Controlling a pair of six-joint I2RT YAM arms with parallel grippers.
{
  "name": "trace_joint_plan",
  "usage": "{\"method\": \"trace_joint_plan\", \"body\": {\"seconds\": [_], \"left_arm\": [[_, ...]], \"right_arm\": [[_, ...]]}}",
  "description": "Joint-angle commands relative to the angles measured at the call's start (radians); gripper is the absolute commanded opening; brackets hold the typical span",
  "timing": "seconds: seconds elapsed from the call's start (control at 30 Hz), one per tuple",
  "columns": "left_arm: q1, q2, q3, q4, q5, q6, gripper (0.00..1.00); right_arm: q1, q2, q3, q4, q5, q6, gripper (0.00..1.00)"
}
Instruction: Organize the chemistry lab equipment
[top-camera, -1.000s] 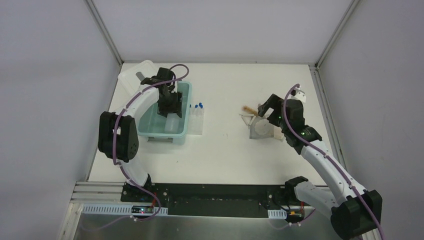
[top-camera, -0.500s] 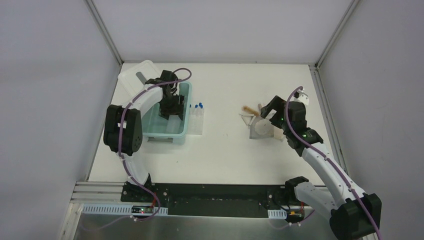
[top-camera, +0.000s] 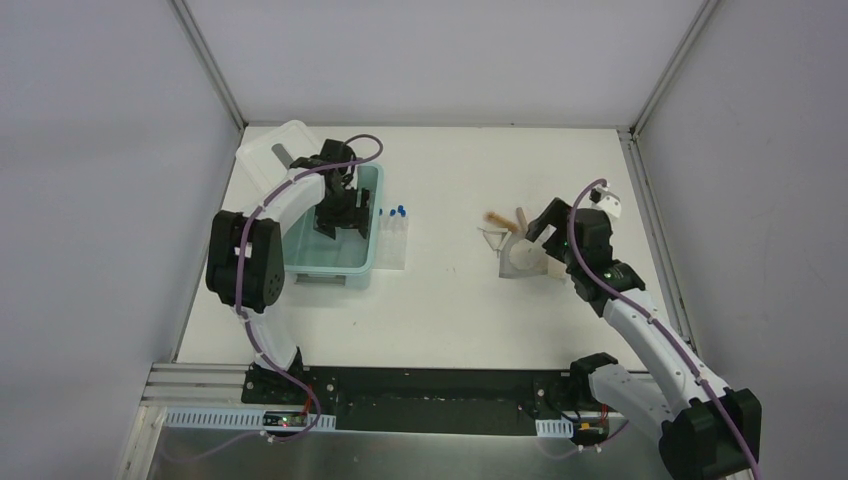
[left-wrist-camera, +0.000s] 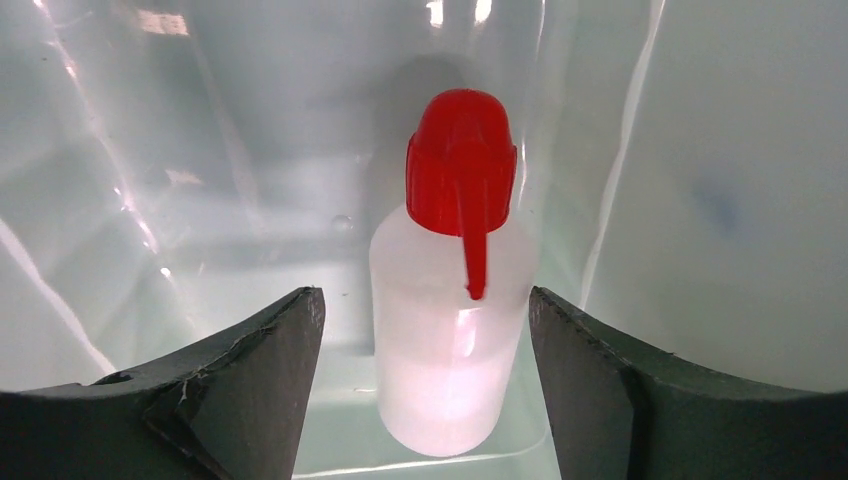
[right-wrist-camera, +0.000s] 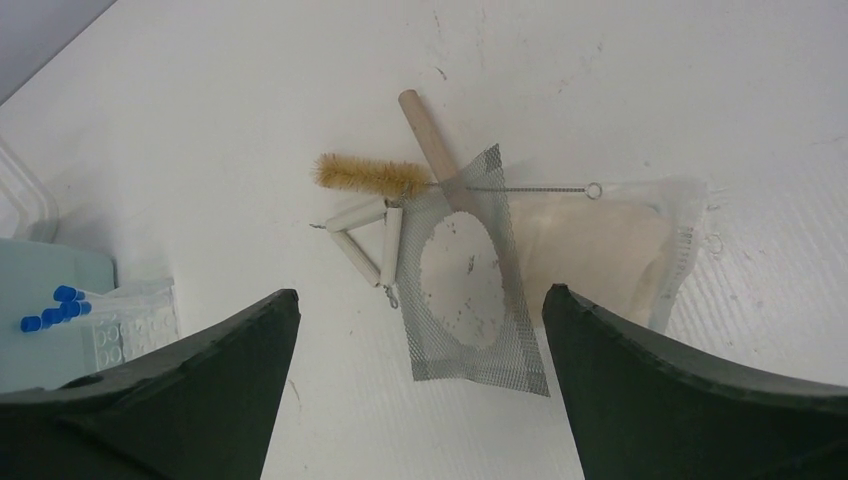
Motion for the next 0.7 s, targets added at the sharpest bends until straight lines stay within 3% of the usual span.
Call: {"method": "trace_joint_plan", "body": {"seconds": [0.0, 0.1, 0.3, 0.67], "left_arm": [[0.005, -0.101, 0.027, -0.009, -0.075, -0.008, 0.77], [0.005, -0.151, 0.029, -0.009, -0.105, -0.007, 0.78], [0.005, -0.259, 0.032, -0.001, -0.136, -0.003, 0.79], [0.005, -0.468, -0.025, 0.049, -0.004, -0.043, 0.8]], "right_arm": [[-0.039, -0.021, 0.003, -0.021, 0.038, -0.01, 0.93], [-0.105, -0.021, -0.006, -0.026, -0.012, -0.001, 0.84], [-0.243, 0.033, -0.032, -0.003, -0.255, 0.026, 0.72], [-0.267, 0.159, -0.064, 0.063, -0.424, 0.028, 0.59]]}}
